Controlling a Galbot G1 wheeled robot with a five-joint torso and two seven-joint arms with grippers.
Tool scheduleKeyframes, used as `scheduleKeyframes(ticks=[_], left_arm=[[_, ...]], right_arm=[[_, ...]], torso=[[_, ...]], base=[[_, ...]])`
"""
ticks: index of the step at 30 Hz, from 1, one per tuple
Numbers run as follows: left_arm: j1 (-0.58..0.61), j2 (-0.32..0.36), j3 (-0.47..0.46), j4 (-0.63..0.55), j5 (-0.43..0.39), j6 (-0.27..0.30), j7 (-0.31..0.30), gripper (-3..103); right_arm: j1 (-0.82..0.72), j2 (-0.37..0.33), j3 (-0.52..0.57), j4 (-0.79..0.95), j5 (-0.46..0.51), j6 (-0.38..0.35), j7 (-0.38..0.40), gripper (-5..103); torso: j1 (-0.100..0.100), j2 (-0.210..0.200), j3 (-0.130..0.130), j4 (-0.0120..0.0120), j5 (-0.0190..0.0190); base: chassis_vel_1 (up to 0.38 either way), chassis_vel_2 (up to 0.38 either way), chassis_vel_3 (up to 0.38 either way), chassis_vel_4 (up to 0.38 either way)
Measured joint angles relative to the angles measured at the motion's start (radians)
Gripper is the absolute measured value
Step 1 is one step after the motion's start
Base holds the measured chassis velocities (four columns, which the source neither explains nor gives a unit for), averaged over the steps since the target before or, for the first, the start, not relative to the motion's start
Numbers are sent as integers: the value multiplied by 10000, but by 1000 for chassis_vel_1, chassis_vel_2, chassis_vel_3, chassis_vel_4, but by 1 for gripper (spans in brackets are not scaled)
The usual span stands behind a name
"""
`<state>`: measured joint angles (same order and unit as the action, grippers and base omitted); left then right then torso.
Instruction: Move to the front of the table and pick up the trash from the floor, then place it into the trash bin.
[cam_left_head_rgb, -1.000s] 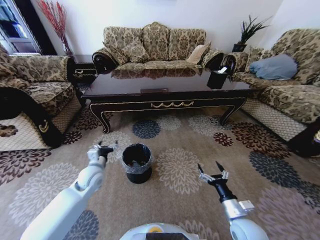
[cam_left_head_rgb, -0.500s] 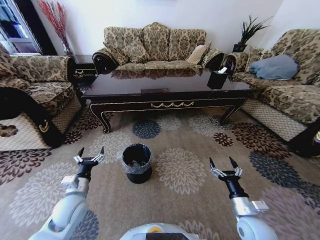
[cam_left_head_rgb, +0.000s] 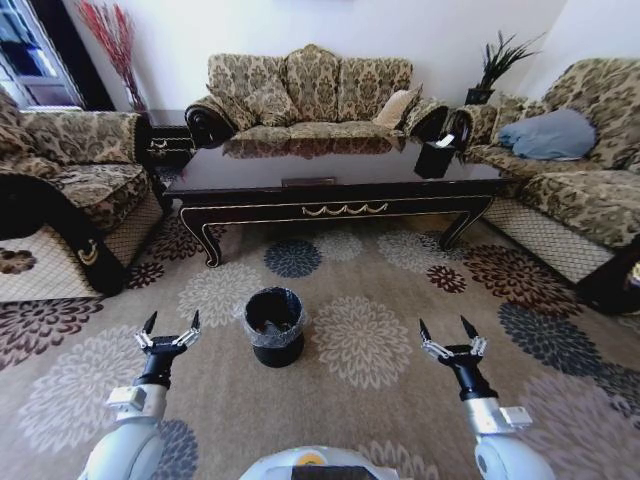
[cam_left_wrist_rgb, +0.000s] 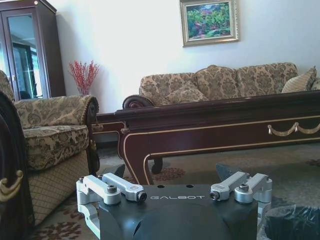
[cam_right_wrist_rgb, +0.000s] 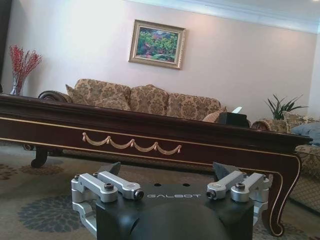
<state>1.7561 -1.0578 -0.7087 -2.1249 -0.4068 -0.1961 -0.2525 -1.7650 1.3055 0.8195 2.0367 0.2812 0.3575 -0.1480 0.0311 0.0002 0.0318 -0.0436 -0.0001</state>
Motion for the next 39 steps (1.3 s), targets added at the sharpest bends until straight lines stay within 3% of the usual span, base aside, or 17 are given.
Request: scheduleKeyframes(ticks=[6,39], left_arm=[[-107,-3,102,5,-246,97,63,100],[-167,27,161,32,-296,187,57,100]], right_arm=[[-91,52,-54,-199,-232,263,-668,100],[-72,36,-30,-224,-212,236,-691,100]], torso=[[0,0,0,1,1],[0,0,0,0,0]], base=[[0,0,0,0],[0,0,0,0]])
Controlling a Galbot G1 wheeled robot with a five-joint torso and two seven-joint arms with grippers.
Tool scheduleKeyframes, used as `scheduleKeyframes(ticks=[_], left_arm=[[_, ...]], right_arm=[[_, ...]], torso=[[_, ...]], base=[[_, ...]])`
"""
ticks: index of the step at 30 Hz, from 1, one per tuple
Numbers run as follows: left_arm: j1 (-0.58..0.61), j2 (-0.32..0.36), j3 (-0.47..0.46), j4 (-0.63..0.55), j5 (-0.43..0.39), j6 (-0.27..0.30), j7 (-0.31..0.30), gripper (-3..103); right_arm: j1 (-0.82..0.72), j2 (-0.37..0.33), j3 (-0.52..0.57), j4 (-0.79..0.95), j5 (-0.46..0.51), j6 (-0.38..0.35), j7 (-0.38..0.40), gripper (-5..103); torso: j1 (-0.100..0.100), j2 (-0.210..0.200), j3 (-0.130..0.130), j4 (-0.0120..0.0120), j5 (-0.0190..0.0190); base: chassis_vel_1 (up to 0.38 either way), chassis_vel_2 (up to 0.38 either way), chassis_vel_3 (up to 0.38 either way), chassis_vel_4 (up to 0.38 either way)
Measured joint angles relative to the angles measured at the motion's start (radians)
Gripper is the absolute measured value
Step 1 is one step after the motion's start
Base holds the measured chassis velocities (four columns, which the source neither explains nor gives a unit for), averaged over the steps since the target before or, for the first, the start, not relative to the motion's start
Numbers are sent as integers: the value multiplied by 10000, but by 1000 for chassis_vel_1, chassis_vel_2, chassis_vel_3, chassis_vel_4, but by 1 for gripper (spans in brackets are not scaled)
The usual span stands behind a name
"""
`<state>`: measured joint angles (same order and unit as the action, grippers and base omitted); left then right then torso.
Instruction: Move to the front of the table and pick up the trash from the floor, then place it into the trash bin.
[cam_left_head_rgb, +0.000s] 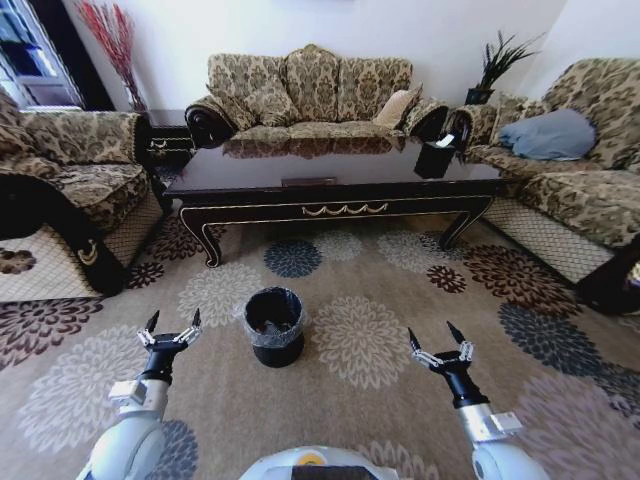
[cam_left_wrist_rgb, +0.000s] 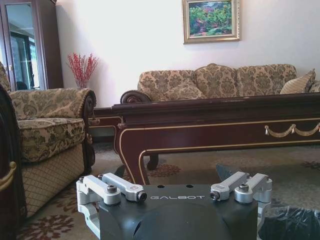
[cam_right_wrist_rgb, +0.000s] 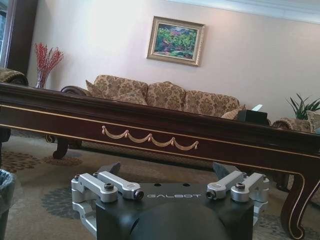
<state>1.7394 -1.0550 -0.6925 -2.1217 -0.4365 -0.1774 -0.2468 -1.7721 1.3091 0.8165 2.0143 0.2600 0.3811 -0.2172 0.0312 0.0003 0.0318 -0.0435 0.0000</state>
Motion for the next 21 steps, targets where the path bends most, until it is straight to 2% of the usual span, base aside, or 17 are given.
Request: scheduleKeyframes(ticks=[21], left_arm=[[-2,0,1,0,0,3,-9,100]], right_arm=[[1,-1,-1,11,9,-12,14,100]], torso=[[0,0,1,0,0]], base=[[0,0,0,0]])
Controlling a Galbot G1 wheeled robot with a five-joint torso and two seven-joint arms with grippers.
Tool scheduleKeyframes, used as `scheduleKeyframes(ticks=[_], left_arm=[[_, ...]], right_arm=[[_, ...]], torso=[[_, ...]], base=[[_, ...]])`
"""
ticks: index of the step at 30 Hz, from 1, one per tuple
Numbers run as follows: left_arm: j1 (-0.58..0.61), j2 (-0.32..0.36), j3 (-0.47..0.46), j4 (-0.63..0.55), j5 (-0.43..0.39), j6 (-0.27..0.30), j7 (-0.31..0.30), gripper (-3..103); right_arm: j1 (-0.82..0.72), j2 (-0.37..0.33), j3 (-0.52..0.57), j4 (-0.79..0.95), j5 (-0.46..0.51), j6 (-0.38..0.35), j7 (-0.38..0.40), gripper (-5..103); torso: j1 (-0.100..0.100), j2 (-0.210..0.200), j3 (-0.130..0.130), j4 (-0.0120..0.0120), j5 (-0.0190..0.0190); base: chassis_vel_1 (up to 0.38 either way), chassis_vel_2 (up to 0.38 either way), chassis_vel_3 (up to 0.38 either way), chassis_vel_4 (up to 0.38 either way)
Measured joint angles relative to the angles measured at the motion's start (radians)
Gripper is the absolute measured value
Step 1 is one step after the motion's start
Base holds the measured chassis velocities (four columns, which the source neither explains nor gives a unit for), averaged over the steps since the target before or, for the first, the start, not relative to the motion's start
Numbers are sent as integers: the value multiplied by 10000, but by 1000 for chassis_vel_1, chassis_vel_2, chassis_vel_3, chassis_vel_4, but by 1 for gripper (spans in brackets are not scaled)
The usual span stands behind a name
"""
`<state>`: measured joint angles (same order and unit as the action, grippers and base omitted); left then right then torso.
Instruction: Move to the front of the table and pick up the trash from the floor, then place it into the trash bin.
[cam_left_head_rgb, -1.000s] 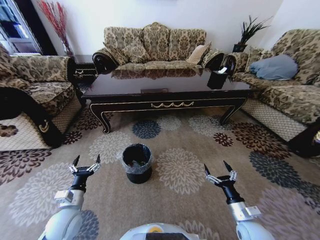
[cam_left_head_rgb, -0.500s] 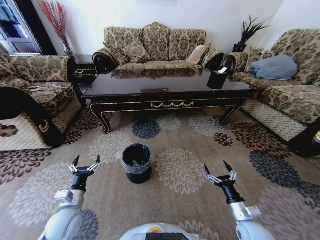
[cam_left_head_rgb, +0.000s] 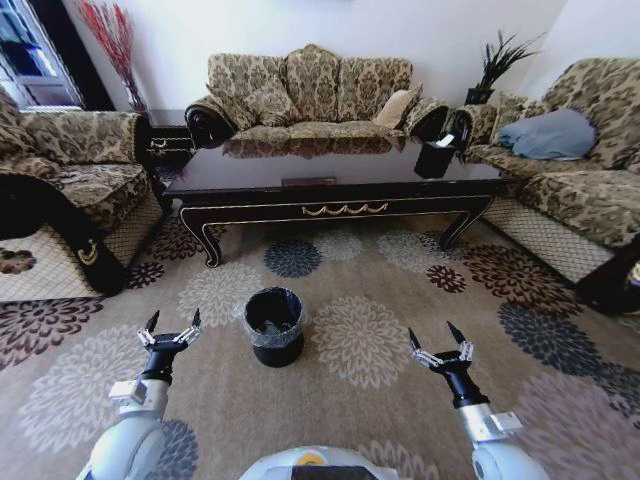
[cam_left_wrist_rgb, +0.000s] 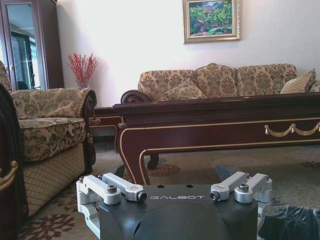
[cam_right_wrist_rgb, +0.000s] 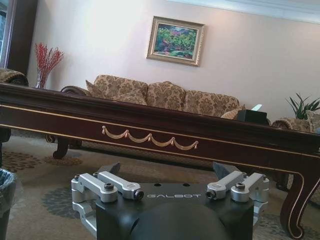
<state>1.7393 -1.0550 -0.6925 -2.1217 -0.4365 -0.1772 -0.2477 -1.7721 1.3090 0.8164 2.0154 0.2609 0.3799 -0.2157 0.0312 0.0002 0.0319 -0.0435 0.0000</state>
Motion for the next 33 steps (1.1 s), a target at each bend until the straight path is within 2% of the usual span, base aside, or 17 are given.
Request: scheduleKeyframes(ticks=[33], left_arm=[[0,0,1,0,0,1,-6,100]], right_arm=[[-1,0,0,1,0,0,1,100]], torso=[[-1,1,-1,0,-1]], base=[[124,-117,-113,125]])
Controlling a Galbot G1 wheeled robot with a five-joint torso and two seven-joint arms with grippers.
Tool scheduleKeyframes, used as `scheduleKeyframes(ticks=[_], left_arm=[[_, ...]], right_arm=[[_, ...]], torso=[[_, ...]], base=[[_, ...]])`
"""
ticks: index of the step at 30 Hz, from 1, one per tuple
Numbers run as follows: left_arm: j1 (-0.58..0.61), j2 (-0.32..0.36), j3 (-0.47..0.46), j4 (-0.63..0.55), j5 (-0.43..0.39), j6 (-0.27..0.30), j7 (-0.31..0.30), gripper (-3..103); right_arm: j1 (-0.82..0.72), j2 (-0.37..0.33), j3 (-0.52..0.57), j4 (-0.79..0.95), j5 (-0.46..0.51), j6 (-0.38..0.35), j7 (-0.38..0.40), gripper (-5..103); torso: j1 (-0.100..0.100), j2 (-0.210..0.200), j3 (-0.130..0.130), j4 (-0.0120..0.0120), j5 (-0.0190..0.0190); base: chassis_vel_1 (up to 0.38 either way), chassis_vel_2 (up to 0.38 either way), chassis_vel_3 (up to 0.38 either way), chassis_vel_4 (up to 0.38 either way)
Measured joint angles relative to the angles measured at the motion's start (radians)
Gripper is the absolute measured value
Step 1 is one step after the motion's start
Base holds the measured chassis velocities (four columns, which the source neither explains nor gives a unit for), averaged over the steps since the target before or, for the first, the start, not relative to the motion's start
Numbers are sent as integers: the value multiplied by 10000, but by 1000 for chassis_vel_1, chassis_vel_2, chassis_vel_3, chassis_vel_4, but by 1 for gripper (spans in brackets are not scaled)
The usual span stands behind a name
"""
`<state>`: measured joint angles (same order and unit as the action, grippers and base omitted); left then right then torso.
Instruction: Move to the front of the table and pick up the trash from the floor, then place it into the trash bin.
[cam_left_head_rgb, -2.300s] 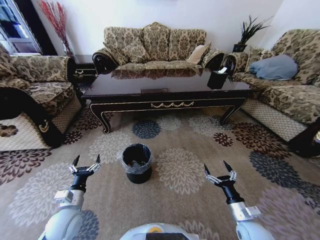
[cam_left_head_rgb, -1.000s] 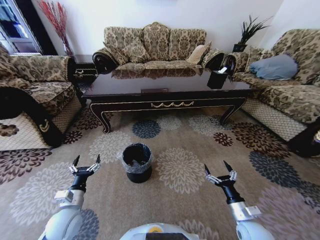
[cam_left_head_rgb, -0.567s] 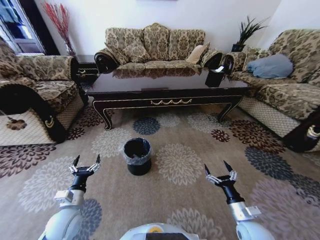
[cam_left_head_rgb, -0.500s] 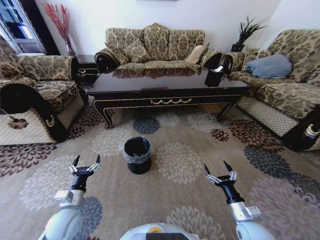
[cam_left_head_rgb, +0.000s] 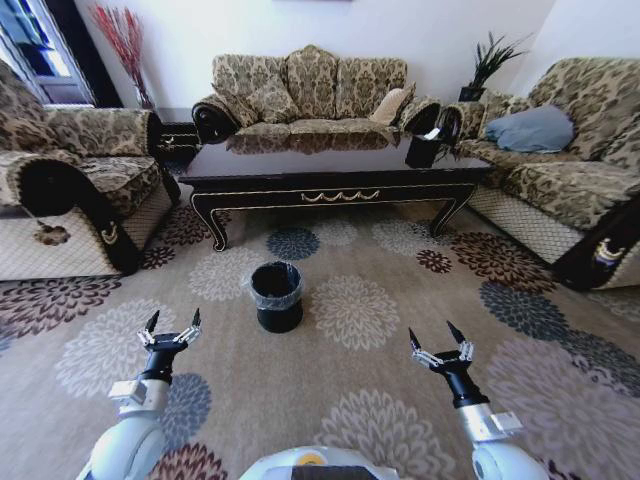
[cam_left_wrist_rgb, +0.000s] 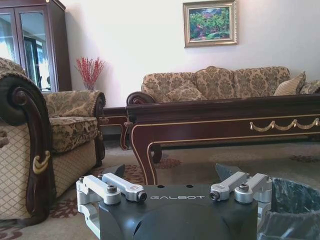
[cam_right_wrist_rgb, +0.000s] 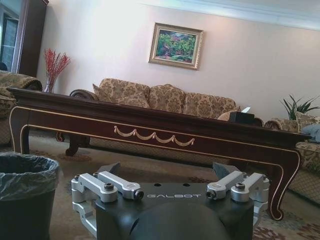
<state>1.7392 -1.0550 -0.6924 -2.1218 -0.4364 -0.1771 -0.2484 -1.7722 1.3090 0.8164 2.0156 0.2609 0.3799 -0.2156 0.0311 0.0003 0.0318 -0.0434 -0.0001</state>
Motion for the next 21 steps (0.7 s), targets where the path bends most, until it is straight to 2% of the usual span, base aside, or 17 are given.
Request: scheduleKeyframes(ticks=[21], left_arm=[[0,0,0,-1,0,0,0,100]], right_arm=[[-1,0,0,0,0,0,0,100]], torso=[[0,0,-1,0,0]], base=[[159,-157,-154,161]])
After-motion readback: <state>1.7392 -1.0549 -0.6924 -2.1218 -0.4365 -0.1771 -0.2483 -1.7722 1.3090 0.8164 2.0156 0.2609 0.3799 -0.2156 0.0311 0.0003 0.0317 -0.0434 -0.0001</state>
